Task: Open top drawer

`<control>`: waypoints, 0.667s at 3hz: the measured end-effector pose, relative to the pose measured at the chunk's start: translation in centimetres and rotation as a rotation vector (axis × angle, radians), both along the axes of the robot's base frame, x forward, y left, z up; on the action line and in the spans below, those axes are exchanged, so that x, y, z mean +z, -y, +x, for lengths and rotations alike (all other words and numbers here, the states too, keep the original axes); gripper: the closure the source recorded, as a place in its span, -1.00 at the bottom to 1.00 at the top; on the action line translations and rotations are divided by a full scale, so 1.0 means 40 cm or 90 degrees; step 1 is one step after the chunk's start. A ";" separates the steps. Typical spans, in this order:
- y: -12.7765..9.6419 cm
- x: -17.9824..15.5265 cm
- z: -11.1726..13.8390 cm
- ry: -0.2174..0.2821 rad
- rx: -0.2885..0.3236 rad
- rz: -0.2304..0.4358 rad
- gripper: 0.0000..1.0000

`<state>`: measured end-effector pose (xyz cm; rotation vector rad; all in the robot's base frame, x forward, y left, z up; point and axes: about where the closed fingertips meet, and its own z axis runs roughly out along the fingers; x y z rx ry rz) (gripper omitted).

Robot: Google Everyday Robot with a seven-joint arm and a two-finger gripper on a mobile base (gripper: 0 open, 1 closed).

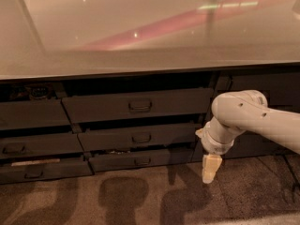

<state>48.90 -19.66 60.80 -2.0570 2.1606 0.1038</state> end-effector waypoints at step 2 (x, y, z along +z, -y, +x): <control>-0.050 0.060 0.018 0.118 0.016 -0.064 -1.00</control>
Offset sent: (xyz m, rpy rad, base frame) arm 0.0395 0.0140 0.0478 -0.4025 -0.7850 0.0584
